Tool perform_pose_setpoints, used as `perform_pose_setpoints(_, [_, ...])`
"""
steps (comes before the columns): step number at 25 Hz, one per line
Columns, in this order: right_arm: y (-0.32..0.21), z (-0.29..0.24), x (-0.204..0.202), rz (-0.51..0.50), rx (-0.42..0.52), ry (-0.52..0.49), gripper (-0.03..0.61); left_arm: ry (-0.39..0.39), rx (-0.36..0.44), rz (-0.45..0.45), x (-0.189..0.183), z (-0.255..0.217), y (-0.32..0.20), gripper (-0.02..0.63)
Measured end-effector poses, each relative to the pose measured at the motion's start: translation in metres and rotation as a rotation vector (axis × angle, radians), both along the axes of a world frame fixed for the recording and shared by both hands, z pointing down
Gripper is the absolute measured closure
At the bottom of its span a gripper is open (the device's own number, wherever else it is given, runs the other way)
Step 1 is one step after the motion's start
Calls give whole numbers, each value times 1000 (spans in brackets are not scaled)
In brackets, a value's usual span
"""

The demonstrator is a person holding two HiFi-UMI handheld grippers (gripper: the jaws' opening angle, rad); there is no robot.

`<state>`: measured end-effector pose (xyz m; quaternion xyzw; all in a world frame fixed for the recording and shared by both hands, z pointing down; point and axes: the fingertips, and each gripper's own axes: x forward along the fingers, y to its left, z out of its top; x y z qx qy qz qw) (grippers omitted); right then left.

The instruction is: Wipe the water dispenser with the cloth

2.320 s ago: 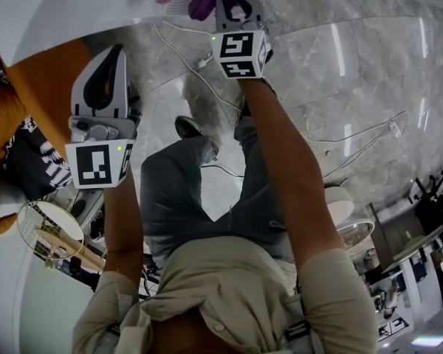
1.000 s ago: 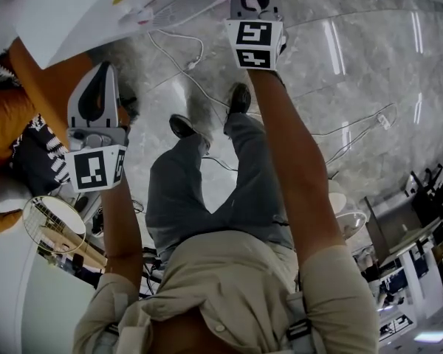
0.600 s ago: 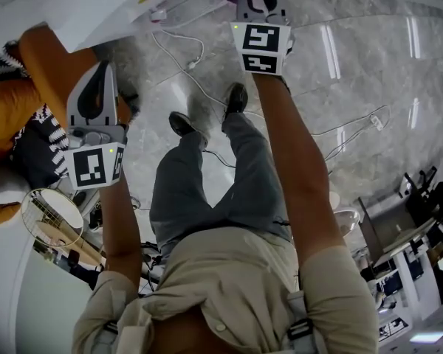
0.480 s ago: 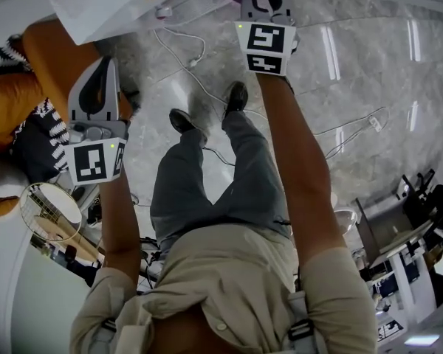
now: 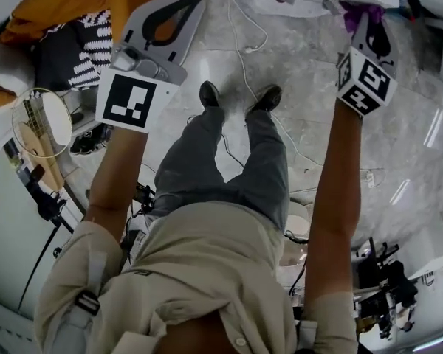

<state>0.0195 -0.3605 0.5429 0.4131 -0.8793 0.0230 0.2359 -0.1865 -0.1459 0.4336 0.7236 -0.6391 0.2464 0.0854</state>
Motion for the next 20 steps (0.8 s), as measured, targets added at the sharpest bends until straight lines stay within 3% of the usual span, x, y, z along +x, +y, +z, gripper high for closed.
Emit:
perform_pose_setpoints(4, [16,-21,-18,-19,-40,-4,512,7,40,-42,-28,-37,28,598])
perform_pose_setpoints(10, [50,-52,-49,-161,-57,5,512,-14,70,-127,-54,-87,73,598])
perform_pose_setpoints(20, [130,-146,-26,-247,-8,-23,512,7,184,-188,-58,-171,130,598])
